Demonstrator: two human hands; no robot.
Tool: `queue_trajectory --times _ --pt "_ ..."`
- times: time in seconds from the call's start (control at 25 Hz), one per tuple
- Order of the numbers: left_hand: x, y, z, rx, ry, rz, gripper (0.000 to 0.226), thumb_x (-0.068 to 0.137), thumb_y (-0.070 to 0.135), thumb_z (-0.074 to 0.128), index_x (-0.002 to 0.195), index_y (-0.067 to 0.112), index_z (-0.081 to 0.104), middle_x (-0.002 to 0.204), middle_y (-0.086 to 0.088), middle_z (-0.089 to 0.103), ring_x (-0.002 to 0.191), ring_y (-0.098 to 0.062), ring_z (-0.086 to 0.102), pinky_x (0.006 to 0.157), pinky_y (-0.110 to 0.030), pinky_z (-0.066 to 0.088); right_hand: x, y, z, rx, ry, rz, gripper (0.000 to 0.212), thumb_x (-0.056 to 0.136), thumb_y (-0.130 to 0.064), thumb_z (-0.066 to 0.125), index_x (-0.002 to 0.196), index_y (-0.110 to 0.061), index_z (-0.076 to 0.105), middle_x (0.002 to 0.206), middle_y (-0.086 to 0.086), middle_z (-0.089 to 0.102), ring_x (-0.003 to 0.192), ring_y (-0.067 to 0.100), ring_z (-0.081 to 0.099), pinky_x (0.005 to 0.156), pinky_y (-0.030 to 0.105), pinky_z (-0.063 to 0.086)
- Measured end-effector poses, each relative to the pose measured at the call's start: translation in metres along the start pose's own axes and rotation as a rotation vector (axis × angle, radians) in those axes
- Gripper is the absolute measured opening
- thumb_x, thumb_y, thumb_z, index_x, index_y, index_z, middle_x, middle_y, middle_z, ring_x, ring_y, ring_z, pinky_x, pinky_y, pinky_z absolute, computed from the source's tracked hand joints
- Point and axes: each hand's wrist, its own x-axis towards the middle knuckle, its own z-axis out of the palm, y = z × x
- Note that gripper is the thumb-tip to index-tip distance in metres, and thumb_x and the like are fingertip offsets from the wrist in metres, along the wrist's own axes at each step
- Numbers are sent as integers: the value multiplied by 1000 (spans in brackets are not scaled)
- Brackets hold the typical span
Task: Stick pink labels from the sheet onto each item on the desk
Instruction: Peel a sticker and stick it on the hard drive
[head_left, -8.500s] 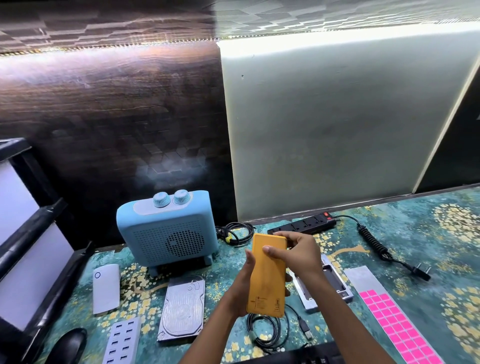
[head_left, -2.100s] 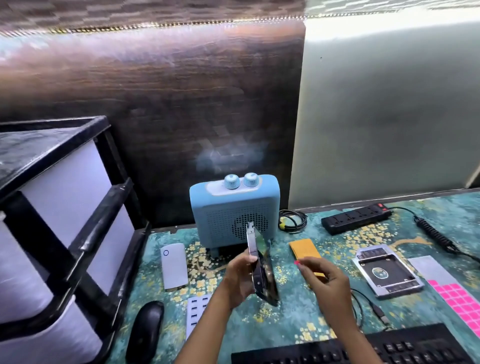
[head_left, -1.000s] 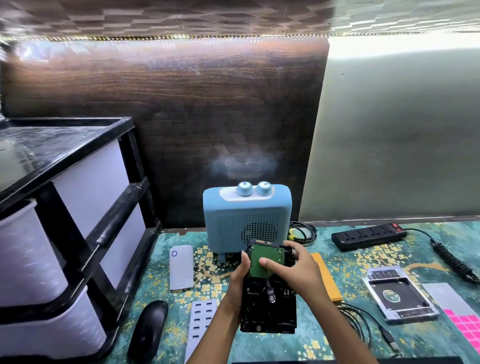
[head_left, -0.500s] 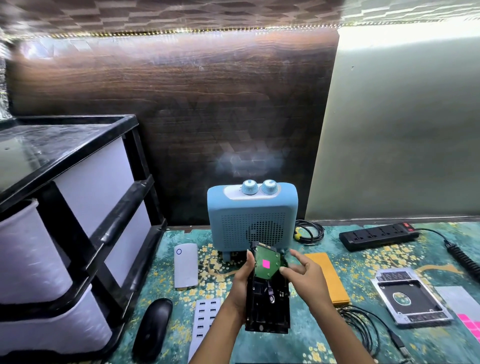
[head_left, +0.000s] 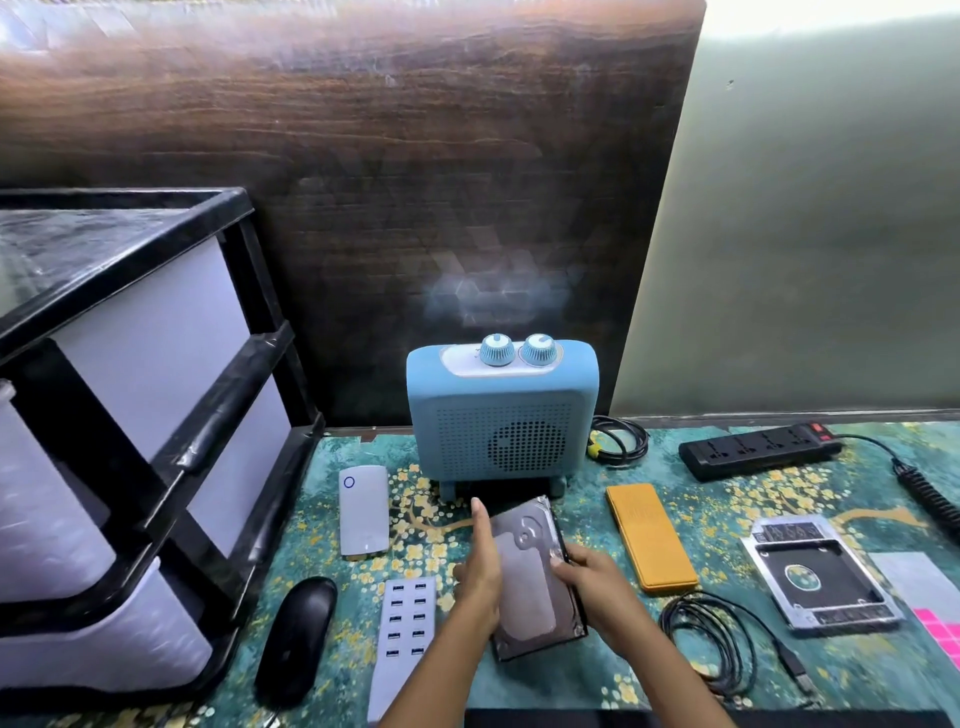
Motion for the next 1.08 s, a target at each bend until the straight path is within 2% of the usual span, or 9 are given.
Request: queue_trajectory --times 0.2,0.28,0.36,0.44,0.52,0.68,0.8,0.92,1.08 --pt "-11 18 3 72 16 5 123 26 102 39 126 31 54 140 -9 49 125 -33 48 105 -54 38 23 26 -5 -216 108 -9 41 85 -8 55 51 -18 34 49 3 28 54 13 27 59 30 17" --pt "-46 37 2 104 6 20 126 31 100 37 134 28 46 147 -8 41 131 -31 42 109 -51 34 23 27 -4 -249 156 19 35 84 -9 59 50 -3 49 49 16 47 55 14 39 61 29 22" --pt "-72 48 2 127 2 36 123 38 97 38 138 26 40 150 -7 35 134 -30 39 110 -47 32 21 26 -3 -291 227 24 27 83 -14 62 77 12 64 83 29 68 76 25 64 60 28 31" --pt "-83 50 2 159 -16 37 113 49 90 43 140 24 38 151 -7 32 135 -29 36 111 -47 31 16 26 0 -353 285 -6 27 82 -17 64 90 9 65 99 23 69 94 32 64 70 32 43" --pt "-91 50 0 246 -13 50 90 67 74 50 136 16 44 145 -9 39 130 -28 40 107 -42 32 11 24 -1 -409 310 -48 20 81 -16 65 94 -1 69 100 16 71 93 31 63 80 35 44" --pt "-108 43 -1 350 45 288 10 86 26 57 91 18 61 94 0 52 82 -14 50 77 -30 38 -6 26 -10 -230 307 -150 28 79 -8 65 107 -12 66 103 6 61 82 17 58 74 27 45" --pt "-128 31 11 477 145 474 33 87 17 58 119 11 56 120 -5 49 101 -18 50 84 -25 36 -25 27 -29 -53 306 -161 26 82 -7 61 106 -16 64 91 -1 61 74 22 54 64 34 45" --pt "-148 24 37 536 104 647 31 86 12 58 117 13 57 122 -5 51 112 -20 50 88 -22 35 -42 26 -57 20 332 -215 22 84 -5 59 102 -17 64 85 2 61 68 25 57 69 45 53" --pt "-173 24 82 501 -21 706 25 87 9 56 105 24 51 111 1 50 107 -16 48 88 -23 36 -57 27 -112 76 435 -254 18 85 -7 59 97 -20 64 83 -1 62 74 23 60 70 40 50"
